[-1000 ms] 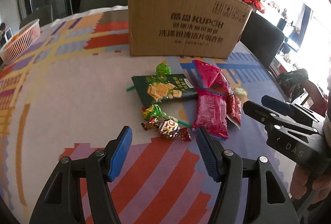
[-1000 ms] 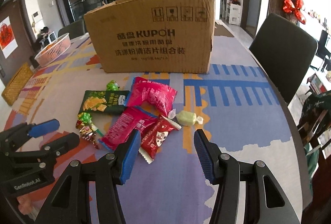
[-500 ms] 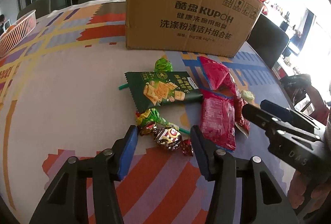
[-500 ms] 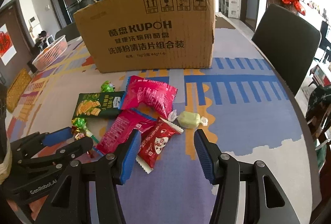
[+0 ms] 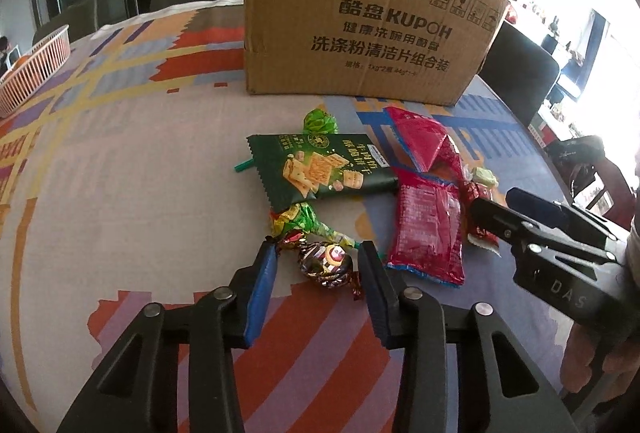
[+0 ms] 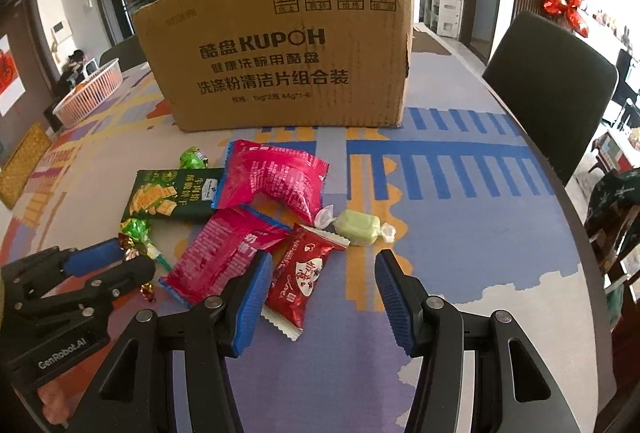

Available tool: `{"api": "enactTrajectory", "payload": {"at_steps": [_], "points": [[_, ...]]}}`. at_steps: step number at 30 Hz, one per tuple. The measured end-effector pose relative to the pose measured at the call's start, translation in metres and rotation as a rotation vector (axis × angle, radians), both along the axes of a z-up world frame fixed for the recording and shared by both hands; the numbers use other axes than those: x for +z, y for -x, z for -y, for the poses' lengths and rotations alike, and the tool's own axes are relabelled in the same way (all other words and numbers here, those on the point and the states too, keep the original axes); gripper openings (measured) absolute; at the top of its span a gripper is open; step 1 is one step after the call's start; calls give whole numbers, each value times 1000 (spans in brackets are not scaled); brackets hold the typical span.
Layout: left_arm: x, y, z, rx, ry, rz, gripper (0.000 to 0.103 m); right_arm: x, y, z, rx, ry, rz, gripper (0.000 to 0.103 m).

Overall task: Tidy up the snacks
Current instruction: 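Grasp the wrapped sweet with the left tool while the right tool grasps the red bag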

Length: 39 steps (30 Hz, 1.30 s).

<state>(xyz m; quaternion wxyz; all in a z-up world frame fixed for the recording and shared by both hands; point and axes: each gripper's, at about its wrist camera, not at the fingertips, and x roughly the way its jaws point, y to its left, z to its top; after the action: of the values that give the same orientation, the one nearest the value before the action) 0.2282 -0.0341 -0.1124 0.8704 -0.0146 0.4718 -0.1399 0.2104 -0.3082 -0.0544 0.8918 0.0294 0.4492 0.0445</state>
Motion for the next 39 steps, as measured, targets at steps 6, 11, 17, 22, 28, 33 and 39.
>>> {"api": "enactTrajectory", "payload": {"at_steps": [6, 11, 17, 22, 28, 33, 39], "points": [[-1, -1, 2, 5, -3, 1, 34, -3, -4, -5, 10, -1, -5, 53], [-1, 0, 5, -2, -8, -1, 28, -6, -3, -3, 4, -7, -23, 45], [0, 1, 5, 0, -11, 0, 27, -11, -8, -2, -5, 27, -29, 25], [6, 8, 3, 5, -9, 17, 27, -9, -4, 1, -3, 10, -40, 24], [22, 19, 3, 2, -2, 51, 27, 4, 9, -2, 12, -3, -16, 24], [40, 25, 3, 2, 11, 81, 27, 24, 22, -3, 26, -26, 21, 24], [74, 27, 7, -4, 19, 149, 27, 55, 28, -4, 55, -48, 93, 24]]}}
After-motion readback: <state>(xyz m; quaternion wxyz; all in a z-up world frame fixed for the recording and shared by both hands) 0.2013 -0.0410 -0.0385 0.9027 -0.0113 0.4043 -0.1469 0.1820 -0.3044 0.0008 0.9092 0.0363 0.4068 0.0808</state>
